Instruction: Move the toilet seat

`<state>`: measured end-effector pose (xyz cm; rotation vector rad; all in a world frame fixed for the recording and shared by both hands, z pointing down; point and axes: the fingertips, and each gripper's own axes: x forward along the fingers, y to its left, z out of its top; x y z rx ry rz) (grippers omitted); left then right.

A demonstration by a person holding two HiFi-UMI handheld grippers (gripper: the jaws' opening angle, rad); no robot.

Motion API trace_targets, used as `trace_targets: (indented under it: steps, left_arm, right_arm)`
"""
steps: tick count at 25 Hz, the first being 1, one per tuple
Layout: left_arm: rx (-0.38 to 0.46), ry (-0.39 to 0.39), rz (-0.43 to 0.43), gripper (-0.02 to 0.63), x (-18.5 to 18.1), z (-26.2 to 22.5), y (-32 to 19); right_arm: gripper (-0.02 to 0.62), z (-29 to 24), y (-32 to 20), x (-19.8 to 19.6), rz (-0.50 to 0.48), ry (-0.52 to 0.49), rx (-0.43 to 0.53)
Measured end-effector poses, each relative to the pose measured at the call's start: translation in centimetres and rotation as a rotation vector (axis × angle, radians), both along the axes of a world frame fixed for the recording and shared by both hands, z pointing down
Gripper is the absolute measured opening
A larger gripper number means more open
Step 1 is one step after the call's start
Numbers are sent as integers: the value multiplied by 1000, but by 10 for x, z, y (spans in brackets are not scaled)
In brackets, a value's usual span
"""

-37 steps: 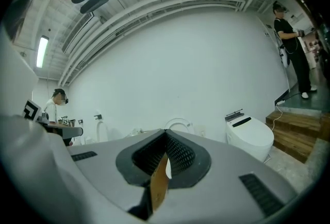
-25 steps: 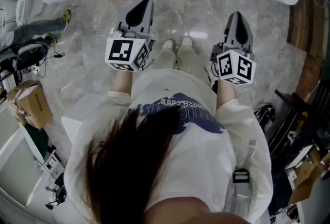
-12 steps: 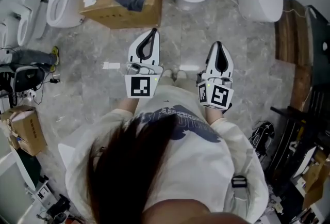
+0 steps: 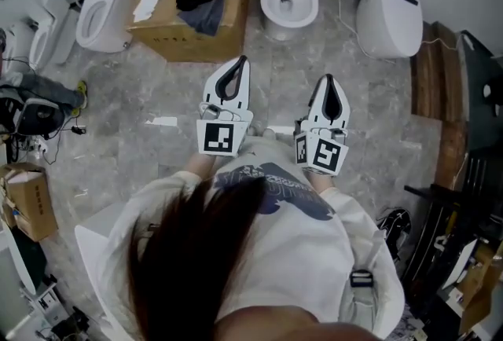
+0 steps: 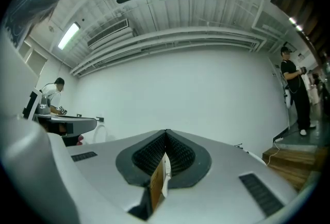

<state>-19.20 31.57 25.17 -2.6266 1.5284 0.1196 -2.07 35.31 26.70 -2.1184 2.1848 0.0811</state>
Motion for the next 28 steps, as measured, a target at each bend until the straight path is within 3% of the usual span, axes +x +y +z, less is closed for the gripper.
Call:
trace_targets:
  steps: [18, 28]
  left_arm:
    - [-32, 10, -18, -3, -5, -5, -9]
    - [-50, -51, -28, -3, 3, 0, -14]
  right_arm:
    - [11, 0, 2, 6, -11, 3, -6]
    - [9, 4, -7, -3, -45, 64, -51]
